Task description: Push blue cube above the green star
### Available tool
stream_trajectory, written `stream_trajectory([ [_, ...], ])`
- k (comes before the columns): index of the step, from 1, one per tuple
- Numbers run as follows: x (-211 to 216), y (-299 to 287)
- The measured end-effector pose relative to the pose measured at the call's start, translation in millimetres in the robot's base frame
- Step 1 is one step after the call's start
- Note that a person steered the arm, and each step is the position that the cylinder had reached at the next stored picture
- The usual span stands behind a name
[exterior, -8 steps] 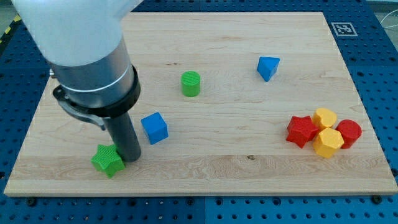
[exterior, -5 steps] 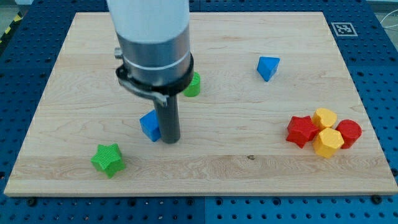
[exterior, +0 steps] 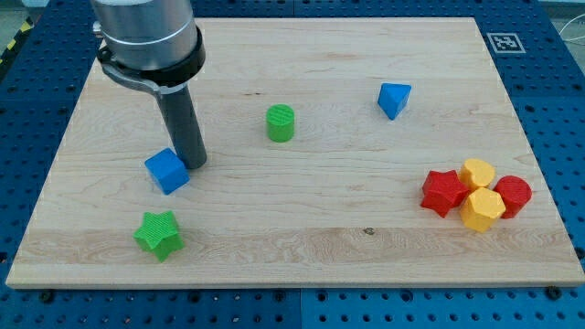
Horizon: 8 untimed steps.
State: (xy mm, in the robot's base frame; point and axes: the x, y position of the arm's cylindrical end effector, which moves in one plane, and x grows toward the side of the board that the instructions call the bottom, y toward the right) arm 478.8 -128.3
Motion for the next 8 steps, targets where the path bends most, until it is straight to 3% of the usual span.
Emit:
stream_trajectory([
  [2, 9.0, -54.0],
  [4, -13.2, -89.4],
  [5, 4.4, -111.4],
  [8, 29.8, -57.5],
])
